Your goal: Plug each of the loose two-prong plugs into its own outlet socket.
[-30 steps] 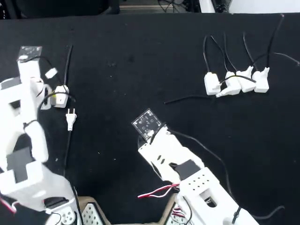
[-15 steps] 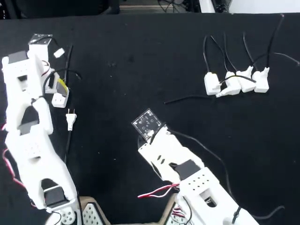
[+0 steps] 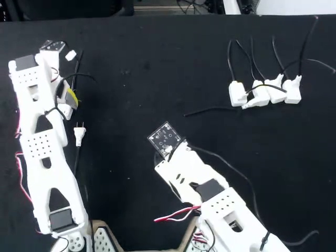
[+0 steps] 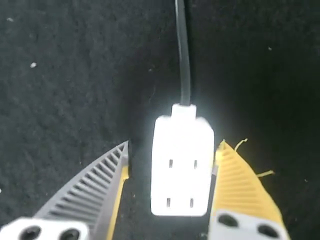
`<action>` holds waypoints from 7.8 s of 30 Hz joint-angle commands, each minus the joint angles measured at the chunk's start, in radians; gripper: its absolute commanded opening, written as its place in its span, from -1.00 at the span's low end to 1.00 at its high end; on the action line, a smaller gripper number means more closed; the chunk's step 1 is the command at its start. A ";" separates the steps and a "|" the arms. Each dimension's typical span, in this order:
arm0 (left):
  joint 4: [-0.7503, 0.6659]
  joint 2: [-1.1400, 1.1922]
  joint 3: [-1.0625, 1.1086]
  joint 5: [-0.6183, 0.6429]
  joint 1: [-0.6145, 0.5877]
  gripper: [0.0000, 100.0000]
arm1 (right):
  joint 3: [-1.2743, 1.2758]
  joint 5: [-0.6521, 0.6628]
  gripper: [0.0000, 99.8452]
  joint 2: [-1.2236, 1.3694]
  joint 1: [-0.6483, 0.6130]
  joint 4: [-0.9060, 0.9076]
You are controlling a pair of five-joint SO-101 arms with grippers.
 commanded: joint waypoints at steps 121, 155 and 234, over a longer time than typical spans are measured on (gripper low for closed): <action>-0.522 -1.387 1.945 0.138 0.275 -0.56 | -0.054 -0.121 -0.96 -0.028 0.245 -0.025; -0.459 -1.395 2.003 0.250 0.707 -0.56 | -0.090 -0.307 -0.96 -0.028 0.446 -0.025; -0.672 -1.507 2.226 0.264 0.664 -0.55 | -0.139 -0.315 -0.97 -0.028 0.606 -0.025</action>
